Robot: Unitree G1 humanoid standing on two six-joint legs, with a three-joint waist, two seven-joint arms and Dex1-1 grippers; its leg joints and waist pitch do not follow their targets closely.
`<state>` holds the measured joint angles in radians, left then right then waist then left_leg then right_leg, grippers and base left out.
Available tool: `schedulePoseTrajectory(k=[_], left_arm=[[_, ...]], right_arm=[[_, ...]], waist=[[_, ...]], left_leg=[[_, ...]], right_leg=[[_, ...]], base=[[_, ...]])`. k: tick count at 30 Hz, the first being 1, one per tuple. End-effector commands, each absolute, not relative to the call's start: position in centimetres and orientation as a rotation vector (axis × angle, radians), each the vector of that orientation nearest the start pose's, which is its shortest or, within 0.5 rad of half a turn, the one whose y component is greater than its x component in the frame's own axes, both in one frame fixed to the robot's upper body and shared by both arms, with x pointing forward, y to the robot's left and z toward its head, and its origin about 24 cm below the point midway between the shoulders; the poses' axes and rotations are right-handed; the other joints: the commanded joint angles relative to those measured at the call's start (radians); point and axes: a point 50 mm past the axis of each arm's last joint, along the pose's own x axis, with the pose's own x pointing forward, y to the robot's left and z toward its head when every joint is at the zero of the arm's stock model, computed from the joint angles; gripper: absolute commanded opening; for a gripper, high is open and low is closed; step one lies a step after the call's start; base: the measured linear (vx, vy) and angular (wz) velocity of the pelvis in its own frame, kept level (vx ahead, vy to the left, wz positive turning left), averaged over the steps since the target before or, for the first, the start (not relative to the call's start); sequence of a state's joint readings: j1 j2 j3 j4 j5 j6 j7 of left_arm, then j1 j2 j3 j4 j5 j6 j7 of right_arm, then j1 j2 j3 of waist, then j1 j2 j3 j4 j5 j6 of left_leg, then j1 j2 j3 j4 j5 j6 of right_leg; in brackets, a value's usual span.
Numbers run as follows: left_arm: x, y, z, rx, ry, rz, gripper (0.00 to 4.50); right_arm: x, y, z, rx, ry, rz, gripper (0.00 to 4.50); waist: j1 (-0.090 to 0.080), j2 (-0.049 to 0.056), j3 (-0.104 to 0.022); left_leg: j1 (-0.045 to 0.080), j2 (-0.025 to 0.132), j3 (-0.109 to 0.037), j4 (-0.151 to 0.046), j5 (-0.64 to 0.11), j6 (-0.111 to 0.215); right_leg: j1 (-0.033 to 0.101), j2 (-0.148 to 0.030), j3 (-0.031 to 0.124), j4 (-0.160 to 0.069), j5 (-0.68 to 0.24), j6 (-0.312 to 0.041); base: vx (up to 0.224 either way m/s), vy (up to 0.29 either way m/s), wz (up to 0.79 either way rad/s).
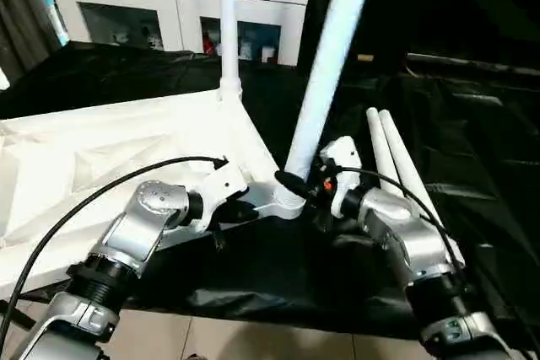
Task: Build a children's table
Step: Insert table leg to table base
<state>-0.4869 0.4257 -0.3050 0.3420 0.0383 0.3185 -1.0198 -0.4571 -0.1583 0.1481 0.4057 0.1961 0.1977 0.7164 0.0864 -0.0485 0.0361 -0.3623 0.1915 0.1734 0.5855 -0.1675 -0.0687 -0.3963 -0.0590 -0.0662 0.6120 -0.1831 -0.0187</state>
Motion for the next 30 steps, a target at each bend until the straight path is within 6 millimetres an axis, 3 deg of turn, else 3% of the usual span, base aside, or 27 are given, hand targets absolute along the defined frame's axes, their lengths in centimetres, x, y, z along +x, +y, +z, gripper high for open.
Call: schedulePoseTrajectory(k=[1, 10, 15, 17, 22, 25, 26, 28, 29, 30], left_arm=[[30.2, 13.8, 4.9, 0.462, 0.51, -1.164, 0.0], [28.3, 13.3, 5.3, 0.474, 0.485, -1.365, 0.0], [26.9, 13.1, 5.8, 0.475, 0.479, -1.502, 0.0], [26.6, 13.1, 6.0, 0.466, 0.48, -1.536, 0.0], [26.7, 12.9, 6.2, 0.48, 0.47, -1.52, 0.0], [27.8, 12.9, 5.8, 0.497, 0.46, -1.419, 0.0], [28.1, 12.9, 5.8, 0.502, 0.458, -1.391, 0.0], [28.8, 12.9, 5.6, 0.503, 0.466, -1.324, 0.0], [29.4, 13.0, 5.5, 0.492, 0.475, -1.27, 0.0], [29.6, 13.0, 5.5, 0.487, 0.477, -1.253, 0.0]], right_arm=[[30.6, -9.5, 2.9, 0.006, 0.362, 0.947, 1.88], [29.5, -10.1, 1.4, -0.001, 0.446, 1.101, 1.88], [27.9, -10.7, 0.9, 0.028, 0.469, 1.234, 1.88], [27.4, -10.8, 0.8, 0.025, 0.475, 1.268, 1.88], [27.0, -10.9, 0.6, 0.026, 0.472, 1.288, 1.88], [27.7, -11.0, 0.3, -0.001, 0.463, 1.193, 1.88], [27.9, -11.1, 0.2, -0.009, 0.461, 1.166, 1.88], [28.7, -11.4, -0.1, -0.032, 0.459, 1.053, 1.88], [29.4, -11.7, -0.4, -0.046, 0.461, 0.942, 1.88], [29.7, -11.8, -0.5, -0.046, 0.461, 0.908, 1.88]], waist=[[-0.004, 0.004, -0.044], [-0.007, 0.002, -0.043], [-0.005, 0.002, -0.037], [-0.004, 0.004, -0.036], [-0.007, 0.005, -0.031], [-0.011, 0.005, -0.03], [-0.014, 0.008, -0.025], [-0.02, 0.007, -0.021], [-0.026, 0.008, -0.022], [-0.035, 0.019, -0.023]], left_leg=[[0.014, 0.042, -0.017, -0.079, -0.315, -0.013], [0.017, 0.044, -0.018, -0.083, -0.348, -0.017], [0.025, 0.045, -0.021, -0.087, -0.416, -0.017], [0.033, 0.044, -0.023, -0.087, -0.45, -0.023], [0.044, 0.044, -0.03, -0.089, -0.521, -0.037], [0.05, 0.042, -0.036, -0.089, -0.56, -0.042], [0.058, 0.04, -0.036, -0.088, -0.583, -0.044], [0.065, 0.036, -0.041, -0.086, -0.615, -0.048], [0.067, 0.036, -0.048, -0.086, -0.635, -0.052], [0.072, 0.039, -0.054, -0.089, -0.67, -0.058]], right_leg=[[0.03, -0.084, 0.053, -0.091, -0.379, -0.12], [0.029, -0.085, 0.053, -0.093, -0.392, -0.124], [0.024, -0.086, 0.052, -0.105, -0.484, -0.104], [0.02, -0.086, 0.052, -0.111, -0.534, -0.092], [0.011, -0.086, 0.046, -0.123, -0.608, -0.076], [0.011, -0.089, 0.038, -0.133, -0.662, -0.054], [0.004, -0.086, 0.033, -0.142, -0.683, -0.048], [0.003, -0.088, 0.02, -0.153, -0.735, -0.03], [0.009, -0.09, 0.009, -0.16, -0.754, -0.017], [0.017, -0.09, -0.01, -0.167, -0.735, -0.018]], base=[[0.0, 0.0, 0.0], [0.0, 0.0, 0.0], [0.0, 0.0, 0.0], [0.0, 0.0, 0.0], [0.0, 0.0, 0.0], [0.0, 0.0, 0.0], [0.0, 0.0, 0.0], [0.0, 0.0, 0.0], [0.0, 0.0, 0.0], [0.0, 0.0, 0.0]])
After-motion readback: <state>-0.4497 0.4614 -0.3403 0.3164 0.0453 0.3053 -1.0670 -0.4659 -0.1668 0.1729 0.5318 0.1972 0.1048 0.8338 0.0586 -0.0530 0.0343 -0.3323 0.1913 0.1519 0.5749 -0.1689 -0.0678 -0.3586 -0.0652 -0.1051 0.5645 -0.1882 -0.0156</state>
